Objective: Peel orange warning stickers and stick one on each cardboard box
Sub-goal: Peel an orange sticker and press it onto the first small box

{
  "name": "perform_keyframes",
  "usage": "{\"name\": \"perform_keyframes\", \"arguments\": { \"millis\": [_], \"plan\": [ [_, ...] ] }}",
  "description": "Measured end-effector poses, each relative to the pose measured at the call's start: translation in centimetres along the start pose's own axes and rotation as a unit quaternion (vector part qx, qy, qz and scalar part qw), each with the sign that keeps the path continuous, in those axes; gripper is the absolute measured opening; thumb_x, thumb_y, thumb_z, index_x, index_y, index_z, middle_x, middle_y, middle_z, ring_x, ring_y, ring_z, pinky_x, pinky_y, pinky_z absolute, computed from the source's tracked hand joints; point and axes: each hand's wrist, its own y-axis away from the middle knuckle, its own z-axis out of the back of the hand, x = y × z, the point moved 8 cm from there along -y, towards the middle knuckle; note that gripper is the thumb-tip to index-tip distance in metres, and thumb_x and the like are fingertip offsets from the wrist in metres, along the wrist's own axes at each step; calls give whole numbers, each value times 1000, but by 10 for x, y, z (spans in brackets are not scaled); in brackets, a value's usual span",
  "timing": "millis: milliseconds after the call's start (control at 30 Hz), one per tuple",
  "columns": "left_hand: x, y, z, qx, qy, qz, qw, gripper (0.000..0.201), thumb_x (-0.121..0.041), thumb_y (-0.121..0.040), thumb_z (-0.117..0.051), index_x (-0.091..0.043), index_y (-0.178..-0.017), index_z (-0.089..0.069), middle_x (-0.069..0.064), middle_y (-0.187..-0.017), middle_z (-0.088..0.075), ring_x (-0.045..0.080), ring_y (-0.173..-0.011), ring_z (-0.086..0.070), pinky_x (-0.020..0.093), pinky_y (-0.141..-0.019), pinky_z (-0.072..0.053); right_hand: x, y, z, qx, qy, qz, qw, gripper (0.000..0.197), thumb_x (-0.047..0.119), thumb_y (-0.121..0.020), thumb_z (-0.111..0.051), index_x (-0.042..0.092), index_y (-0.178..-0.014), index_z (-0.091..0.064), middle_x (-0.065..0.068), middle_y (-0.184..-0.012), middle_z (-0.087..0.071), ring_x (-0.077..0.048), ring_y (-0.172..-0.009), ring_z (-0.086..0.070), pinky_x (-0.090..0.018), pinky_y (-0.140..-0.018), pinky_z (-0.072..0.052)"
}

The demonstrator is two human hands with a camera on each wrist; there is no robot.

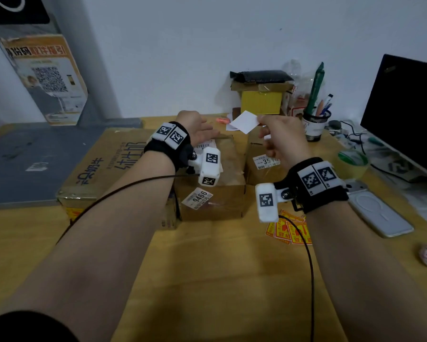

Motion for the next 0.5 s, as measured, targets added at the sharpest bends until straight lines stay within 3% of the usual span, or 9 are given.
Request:
{"name": "perform_keyframes", "arguments": {
  "millis": [100, 167, 233, 300, 367, 500],
  "plan": [
    [-9, 16, 1, 7, -39, -58, 998, 28, -3, -99, -53, 4, -125, -59, 15, -105, -74, 32, -89, -71, 36, -70, -63, 3, 7, -2, 0, 9, 4, 1000, 14, 26, -95, -65, 14, -92, -72, 1, -70, -61, -14, -50, -45, -23, -43, -31],
    [-20, 35, -4, 14, -101, -124, 987, 23, -5, -93, -59, -8, -112, -70, 3, -89, -77, 22, -81, -69, 31, -65, -57, 7, 13, -4, 0, 26, 11, 1000, 15, 27, -95, -65, 14, -92, -73, -2, -74, -62, -15, -52, -46, -23, -42, -33],
    [-30, 58, -11, 17, -196, -209, 958, 30, 0, -87, -55, -18, -98, -76, -3, -90, -76, 10, -79, -66, 21, -58, -49, 12, 19, -9, 7, 42, 16, 999, 16, 28, -95, -65, 14, -95, -72, -3, -77, -63, -14, -53, -47, -22, -42, -33],
    [-28, 78, -19, 30, -263, -263, 928, 29, -2, -87, -56, -19, -93, -78, -4, -94, -76, 2, -76, -63, 11, -54, -43, 16, 26, -14, 12, 46, 25, 999, 15, 28, -95, -66, 14, -96, -71, -3, -77, -64, -13, -52, -48, -23, -42, -33],
    [-18, 88, -21, 43, -289, -274, 916, 18, -10, -88, -66, -19, -97, -79, -6, -100, -74, -3, -79, -60, 10, -62, -43, 19, 31, -18, 21, 51, 35, 998, 14, 29, -95, -66, 16, -94, -71, -1, -75, -64, -13, -52, -49, -24, -42, -34],
    [-1, 95, -12, 40, -280, -292, 914, 23, -21, -87, -74, -16, -109, -74, -3, -105, -73, 6, -97, -67, 22, -86, -52, 19, 44, -34, 53, 66, 61, 995, 20, 33, -96, -62, 20, -85, -71, 0, -71, -65, -13, -49, -49, -23, -42, -35]
  ]
}}
